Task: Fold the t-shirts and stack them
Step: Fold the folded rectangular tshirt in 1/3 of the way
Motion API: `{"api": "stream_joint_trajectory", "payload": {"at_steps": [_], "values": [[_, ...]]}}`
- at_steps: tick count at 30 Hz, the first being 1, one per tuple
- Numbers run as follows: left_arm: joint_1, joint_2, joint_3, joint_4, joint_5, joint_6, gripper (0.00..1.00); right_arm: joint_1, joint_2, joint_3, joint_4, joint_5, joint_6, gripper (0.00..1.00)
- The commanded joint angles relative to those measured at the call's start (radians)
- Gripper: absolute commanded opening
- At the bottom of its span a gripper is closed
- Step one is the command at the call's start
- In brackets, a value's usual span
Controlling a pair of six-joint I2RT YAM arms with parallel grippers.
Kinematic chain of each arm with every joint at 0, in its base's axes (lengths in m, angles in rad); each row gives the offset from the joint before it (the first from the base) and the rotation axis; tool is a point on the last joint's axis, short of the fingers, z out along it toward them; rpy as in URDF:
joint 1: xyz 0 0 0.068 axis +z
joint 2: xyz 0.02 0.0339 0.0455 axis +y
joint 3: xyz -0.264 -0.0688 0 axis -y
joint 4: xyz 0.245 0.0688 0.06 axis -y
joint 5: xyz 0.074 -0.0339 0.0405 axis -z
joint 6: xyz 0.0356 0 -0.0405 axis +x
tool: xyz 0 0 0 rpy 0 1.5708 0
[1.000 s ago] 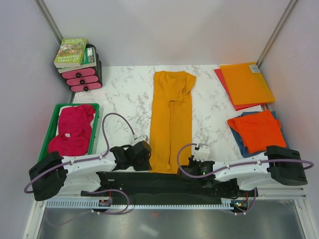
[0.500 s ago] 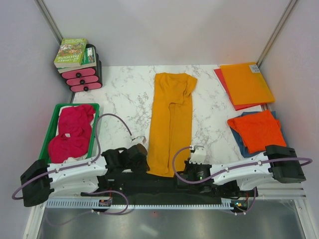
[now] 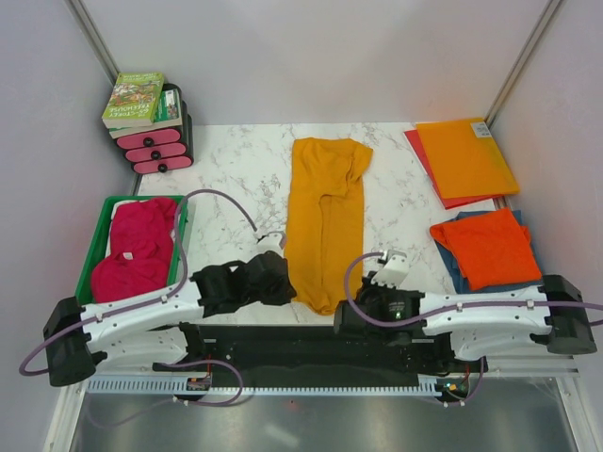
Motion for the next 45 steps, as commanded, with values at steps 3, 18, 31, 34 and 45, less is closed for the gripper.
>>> {"api": "stream_joint_trajectory", "payload": {"at_steps": [3,18,31,34,45], "values": [[0.115,0.162,0.197,-0.001,-0.065,0.156,0.02,-0.271,-0.047,0.076,0.096,0.072,-0.388,0.0],[0.499,0.674,0.642,0.045,0.106,0.408,0.02,-0.847,0.473,0.42,0.586,-0.244,-0.965,0.0],[0.588,0.908,0.832,0.03,0.18,0.425,0.02,-0.953,0.681,0.567,0.628,-0.304,-1.009,0.0],[0.589,0.937,0.848,0.032,0.192,0.423,0.02,-0.967,0.683,0.544,0.638,-0.312,-1.005,0.0],[0.601,1.008,0.906,0.013,0.189,0.443,0.02,-0.987,0.734,0.514,0.66,-0.327,-0.989,0.0]]}}
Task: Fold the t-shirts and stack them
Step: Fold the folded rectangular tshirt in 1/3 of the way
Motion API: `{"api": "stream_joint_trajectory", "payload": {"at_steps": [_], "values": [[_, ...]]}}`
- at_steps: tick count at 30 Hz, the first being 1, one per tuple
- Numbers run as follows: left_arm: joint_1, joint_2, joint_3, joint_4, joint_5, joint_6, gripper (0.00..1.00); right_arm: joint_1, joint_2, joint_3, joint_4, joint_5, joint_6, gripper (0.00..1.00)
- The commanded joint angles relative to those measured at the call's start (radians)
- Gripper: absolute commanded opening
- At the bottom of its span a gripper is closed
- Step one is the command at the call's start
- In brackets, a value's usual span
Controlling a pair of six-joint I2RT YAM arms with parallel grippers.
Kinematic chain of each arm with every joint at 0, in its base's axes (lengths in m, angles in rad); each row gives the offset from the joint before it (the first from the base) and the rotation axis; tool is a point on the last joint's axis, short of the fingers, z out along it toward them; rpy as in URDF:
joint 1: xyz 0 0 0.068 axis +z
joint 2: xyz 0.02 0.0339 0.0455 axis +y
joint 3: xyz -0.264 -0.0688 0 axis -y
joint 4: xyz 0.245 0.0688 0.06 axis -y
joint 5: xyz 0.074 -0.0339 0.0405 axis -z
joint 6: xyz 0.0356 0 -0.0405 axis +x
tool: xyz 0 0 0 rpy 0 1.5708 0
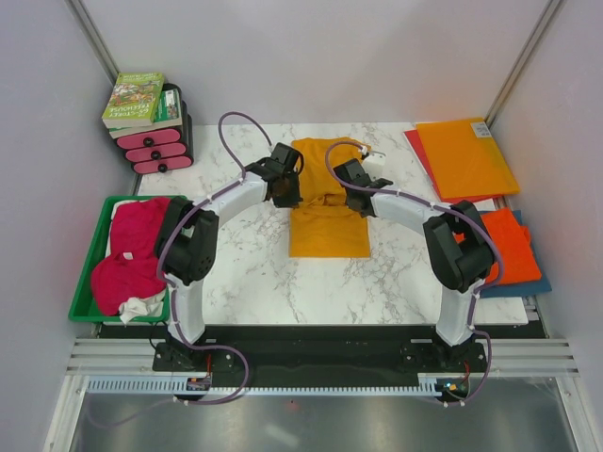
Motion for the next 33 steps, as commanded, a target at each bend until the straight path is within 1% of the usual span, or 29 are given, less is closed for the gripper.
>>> {"api": "stream_joint_trajectory", "payload": {"at_steps": [1,6,15,17,18,19,21,22,23,24,26,27,28,29,30,32,33], "values": [[0.012,0.029,0.072,-0.008,0.013,0.048,0.02,-0.009,0.02,-0.016,0.027,0.001,0.008,0.0],[0.015,0.046,0.101,-0.012,0.013,0.054,0.02,-0.013,0.008,-0.068,0.052,0.009,0.025,0.0],[0.024,0.097,0.137,-0.028,0.024,0.057,0.02,-0.027,0.034,-0.093,0.064,-0.01,0.044,0.0],[0.026,0.097,0.143,-0.031,0.021,0.055,0.14,-0.027,0.029,-0.091,0.075,-0.011,0.039,0.0],[0.024,0.077,0.138,-0.031,0.01,0.051,0.24,-0.027,0.012,-0.093,0.096,-0.016,0.024,0.04],[0.024,0.061,0.135,-0.023,-0.004,0.043,0.45,-0.026,0.002,-0.091,0.105,-0.021,0.021,0.18],[0.026,0.031,0.123,-0.011,-0.044,0.034,0.6,-0.027,-0.046,-0.087,0.118,-0.018,0.01,0.31],[0.026,-0.009,0.12,-0.005,-0.054,0.032,0.69,-0.026,-0.063,-0.084,0.121,-0.015,0.001,0.44],[0.026,-0.024,0.12,-0.003,-0.07,0.028,0.72,-0.023,-0.081,-0.084,0.121,-0.002,-0.004,0.48],[0.026,-0.041,0.114,-0.003,-0.071,0.025,0.74,-0.02,-0.121,-0.085,0.121,0.008,-0.008,0.56],[0.023,-0.089,0.097,0.0,-0.056,0.006,0.75,-0.006,-0.158,-0.097,0.127,0.009,-0.024,0.6],[0.024,-0.104,0.072,0.001,-0.044,0.0,0.74,-0.001,-0.181,-0.104,0.125,-0.002,-0.025,0.61],[0.02,-0.129,0.059,0.004,-0.032,-0.008,0.72,0.006,-0.187,-0.113,0.125,-0.016,-0.03,0.58],[0.015,-0.14,0.042,0.006,-0.007,-0.029,0.69,0.011,-0.193,-0.122,0.125,-0.028,-0.031,0.53],[0.012,-0.149,0.001,0.015,0.008,-0.04,0.63,0.016,-0.198,-0.13,0.125,-0.045,-0.027,0.32],[-0.006,-0.17,-0.049,0.035,0.04,-0.067,0.52,0.026,-0.193,-0.15,0.125,-0.074,-0.012,0.06],[-0.015,-0.176,-0.104,0.065,0.069,-0.074,0.3,0.031,-0.174,-0.151,0.124,-0.097,-0.007,0.0]]}}
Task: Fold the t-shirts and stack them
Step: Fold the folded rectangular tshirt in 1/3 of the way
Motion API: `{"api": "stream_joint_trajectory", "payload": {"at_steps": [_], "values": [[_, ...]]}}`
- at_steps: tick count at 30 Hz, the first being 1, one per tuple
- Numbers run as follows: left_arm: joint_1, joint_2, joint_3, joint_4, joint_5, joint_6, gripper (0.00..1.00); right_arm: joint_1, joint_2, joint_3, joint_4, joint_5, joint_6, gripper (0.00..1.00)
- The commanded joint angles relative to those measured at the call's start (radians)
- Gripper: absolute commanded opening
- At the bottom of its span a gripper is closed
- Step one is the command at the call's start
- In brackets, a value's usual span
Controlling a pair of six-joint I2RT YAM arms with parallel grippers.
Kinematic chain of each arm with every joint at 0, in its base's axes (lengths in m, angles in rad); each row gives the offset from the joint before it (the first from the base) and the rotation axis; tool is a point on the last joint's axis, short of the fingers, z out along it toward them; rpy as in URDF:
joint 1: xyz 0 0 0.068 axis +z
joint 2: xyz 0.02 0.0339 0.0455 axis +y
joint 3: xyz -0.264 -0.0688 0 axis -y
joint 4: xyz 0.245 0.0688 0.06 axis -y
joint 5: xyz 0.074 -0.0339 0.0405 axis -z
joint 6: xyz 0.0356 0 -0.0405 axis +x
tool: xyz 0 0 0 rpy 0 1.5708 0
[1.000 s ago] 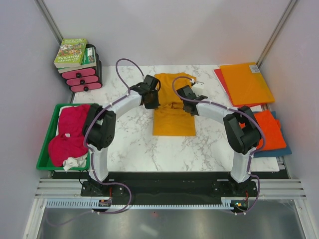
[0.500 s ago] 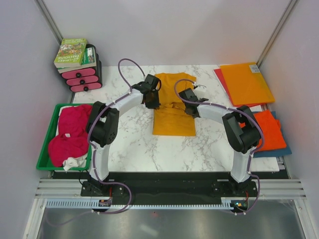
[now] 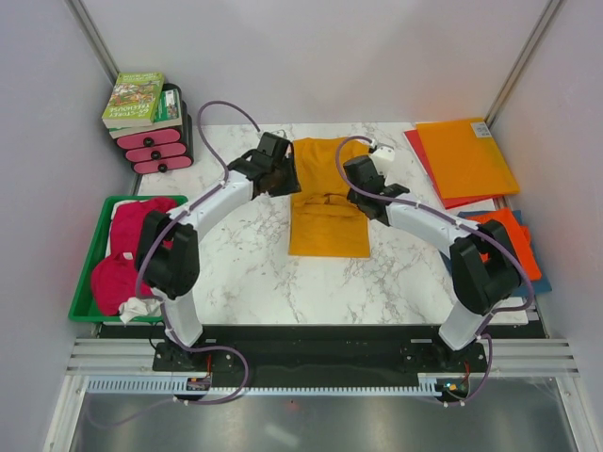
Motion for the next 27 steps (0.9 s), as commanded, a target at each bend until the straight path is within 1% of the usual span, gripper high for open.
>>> {"api": "stream_joint_trajectory", "payload": {"at_steps": [1,2,3,5,8,11,20,27], "values": [[-0.05,-0.052,-0.14,0.074,0.089,-0.073,0.17,0.027,0.022,-0.035,0.01,-0.074,0.016,0.0],[-0.059,-0.061,-0.169,0.091,0.106,-0.087,0.05,0.033,0.031,-0.035,0.01,-0.084,0.016,0.0],[-0.07,-0.066,-0.22,0.105,0.112,-0.095,0.02,0.039,0.052,-0.035,0.01,-0.086,0.015,0.0],[-0.099,-0.067,-0.284,0.142,0.131,-0.11,0.02,0.056,0.086,-0.017,0.009,-0.092,0.009,0.0],[-0.131,-0.071,-0.34,0.173,0.132,-0.116,0.02,0.068,0.129,0.008,0.003,-0.101,0.009,0.0],[-0.142,-0.067,-0.367,0.19,0.131,-0.115,0.02,0.07,0.16,0.025,0.001,-0.106,0.015,0.0],[-0.142,-0.035,-0.386,0.191,0.135,-0.107,0.02,0.067,0.27,0.121,-0.029,-0.088,0.006,0.0],[-0.144,-0.035,-0.407,0.191,0.138,-0.101,0.02,0.028,0.379,0.313,-0.095,-0.062,-0.025,0.0]]}}
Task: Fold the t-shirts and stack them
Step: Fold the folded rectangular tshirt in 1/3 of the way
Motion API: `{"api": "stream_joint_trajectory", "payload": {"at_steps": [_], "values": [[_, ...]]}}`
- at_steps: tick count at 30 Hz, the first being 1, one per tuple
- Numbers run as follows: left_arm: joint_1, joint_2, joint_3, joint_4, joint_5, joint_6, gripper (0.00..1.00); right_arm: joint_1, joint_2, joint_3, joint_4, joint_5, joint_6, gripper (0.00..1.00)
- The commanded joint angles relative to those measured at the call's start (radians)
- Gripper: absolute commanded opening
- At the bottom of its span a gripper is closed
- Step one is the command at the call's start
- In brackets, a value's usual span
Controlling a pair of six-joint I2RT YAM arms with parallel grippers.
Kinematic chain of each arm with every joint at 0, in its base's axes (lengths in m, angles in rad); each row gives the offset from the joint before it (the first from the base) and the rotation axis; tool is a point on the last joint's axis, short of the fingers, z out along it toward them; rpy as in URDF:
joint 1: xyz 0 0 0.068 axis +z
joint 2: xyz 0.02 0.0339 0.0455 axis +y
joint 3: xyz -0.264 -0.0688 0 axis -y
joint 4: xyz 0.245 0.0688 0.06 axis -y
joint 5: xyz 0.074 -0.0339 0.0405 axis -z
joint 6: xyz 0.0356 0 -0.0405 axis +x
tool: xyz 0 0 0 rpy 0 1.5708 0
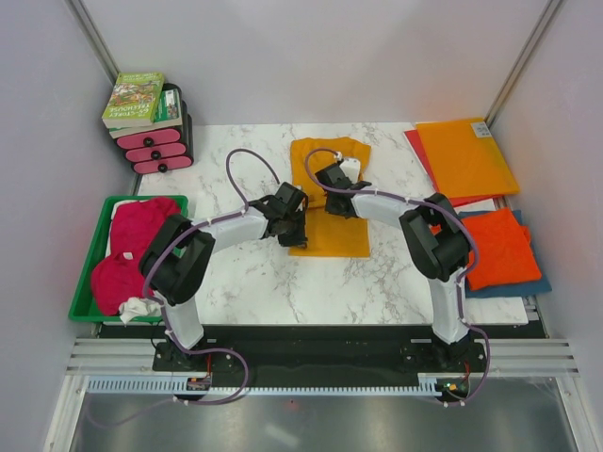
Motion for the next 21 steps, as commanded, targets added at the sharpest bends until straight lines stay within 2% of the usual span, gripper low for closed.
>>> {"api": "stream_joint_trajectory", "payload": {"at_steps": [1,9,12,13,14,16,17,19,21], "values": [[-0.001,0.004,-0.018,0.026,0.019,-0.017,0.02,-0.033,0.05,0.131,-0.037,0.047,-0.021,0.0],[-0.004,-0.001,-0.027,0.017,0.009,-0.007,0.02,-0.108,0.09,0.266,-0.071,0.092,-0.013,0.0],[-0.005,-0.027,-0.03,0.013,-0.014,-0.008,0.02,-0.091,-0.001,0.179,-0.002,0.066,-0.058,0.0],[-0.005,-0.038,-0.032,0.017,-0.018,-0.008,0.06,-0.086,-0.065,0.149,0.033,0.052,-0.063,0.01],[-0.005,-0.048,-0.032,0.023,-0.02,-0.008,0.15,-0.082,-0.094,0.12,0.044,0.034,-0.066,0.13],[-0.007,-0.09,-0.036,0.043,-0.032,-0.01,0.23,-0.065,-0.186,0.044,0.047,0.021,-0.067,0.29],[-0.007,-0.104,-0.039,0.048,-0.035,-0.013,0.36,-0.056,-0.218,0.013,0.049,0.023,-0.066,0.33],[-0.007,-0.125,-0.035,0.049,-0.049,-0.011,0.41,-0.028,-0.304,-0.084,0.053,0.023,-0.058,0.38],[-0.007,-0.122,-0.029,0.048,-0.05,-0.008,0.4,-0.008,-0.344,-0.173,0.058,-0.003,-0.05,0.36]]}}
